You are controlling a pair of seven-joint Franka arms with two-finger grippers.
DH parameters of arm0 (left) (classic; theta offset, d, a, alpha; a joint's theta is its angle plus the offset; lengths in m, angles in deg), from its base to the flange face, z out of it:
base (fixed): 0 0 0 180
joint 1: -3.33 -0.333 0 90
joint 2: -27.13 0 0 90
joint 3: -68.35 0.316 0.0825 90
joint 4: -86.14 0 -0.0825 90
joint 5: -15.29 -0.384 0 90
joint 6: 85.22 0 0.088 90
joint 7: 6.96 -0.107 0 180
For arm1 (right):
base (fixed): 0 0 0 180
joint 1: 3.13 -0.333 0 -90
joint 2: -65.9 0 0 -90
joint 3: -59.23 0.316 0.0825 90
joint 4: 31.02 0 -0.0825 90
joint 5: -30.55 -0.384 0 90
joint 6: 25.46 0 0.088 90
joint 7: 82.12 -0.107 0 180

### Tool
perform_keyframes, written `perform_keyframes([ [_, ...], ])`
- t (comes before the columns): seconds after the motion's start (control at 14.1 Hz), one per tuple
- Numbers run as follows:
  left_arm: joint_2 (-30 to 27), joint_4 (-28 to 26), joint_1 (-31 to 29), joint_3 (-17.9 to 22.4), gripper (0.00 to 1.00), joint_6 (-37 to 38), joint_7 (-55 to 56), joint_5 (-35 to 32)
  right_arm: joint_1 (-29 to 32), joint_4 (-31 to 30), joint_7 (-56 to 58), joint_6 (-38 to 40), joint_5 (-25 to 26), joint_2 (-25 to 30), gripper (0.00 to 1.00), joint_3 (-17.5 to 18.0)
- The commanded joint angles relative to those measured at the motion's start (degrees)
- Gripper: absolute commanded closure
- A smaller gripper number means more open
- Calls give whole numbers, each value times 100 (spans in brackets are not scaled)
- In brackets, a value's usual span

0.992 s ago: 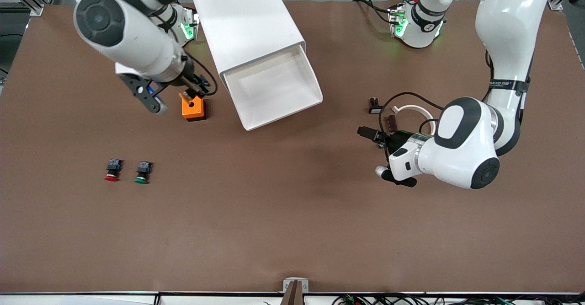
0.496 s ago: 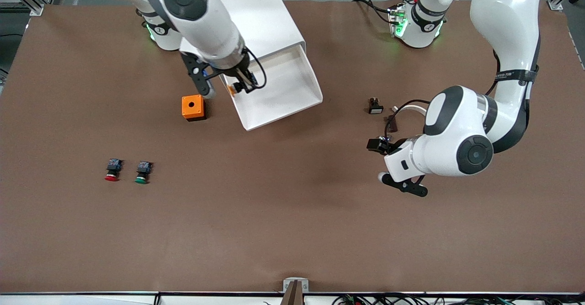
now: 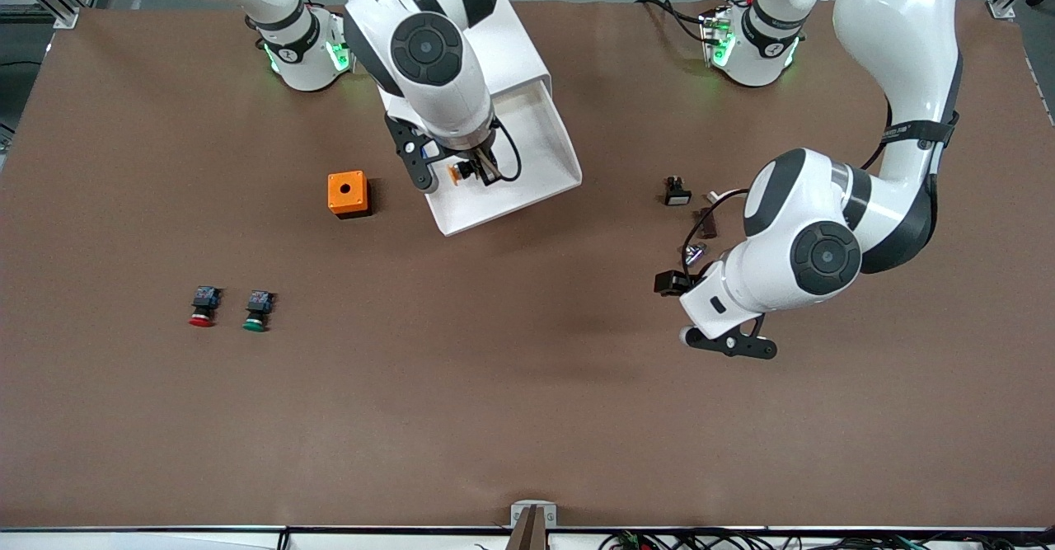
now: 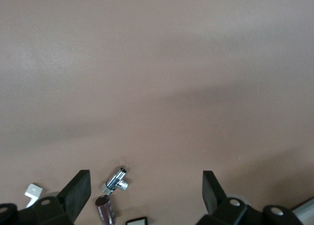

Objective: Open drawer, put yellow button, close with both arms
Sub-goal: 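Carry the yellow button over the open drawer with the right gripper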

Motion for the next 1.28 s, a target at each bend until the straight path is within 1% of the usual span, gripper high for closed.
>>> perform_keyframes([
  [0.0, -23, -48, 173, 24, 0, -158, 748, -230, -178, 49, -111, -152, -125, -95, 76, -73],
  [0.14, -40, -48, 297, 6, 0, -176, 1248, -545, -213, 49, -303, -249, -125, -165, 75, -73],
  [0.35, -40, -57, 561, 6, 0, -202, 2513, -582, -301, 49, -313, -258, -125, -289, 75, -73],
  [0.57, -40, -92, 815, 6, 0, -220, 2990, -565, -301, 49, -313, -302, -116, -324, 68, -73],
  [0.64, -40, -110, 877, 6, 0, -220, 3139, -582, -301, 58, -261, -276, -116, -315, 62, -73],
  [0.71, -40, -110, 913, 6, 0, -229, 3228, -582, -301, 67, -243, -250, -107, -315, 44, -73],
  [0.78, -40, -110, 965, 6, 0, -237, 3272, -582, -284, 75, -234, -241, -107, -307, 5, -73],
  [0.85, -40, -118, 1018, 6, 0, -246, 3403, -582, -258, 93, -234, -241, -107, -272, 0, -82],
  [0.99, -23, -119, 1167, 15, 0, -281, 3641, -582, -222, 206, -234, -14, -107, -123, 0, -108],
  [1.13, -14, -127, 1255, 6, 0, -369, 3703, -582, -21, 574, -216, 582, -107, 0, 0, -126],
  [1.2, 38, -127, 1377, 6, 0, -413, 3834, -582, 154, 837, -77, 1012, -107, 53, 0, -126],
])
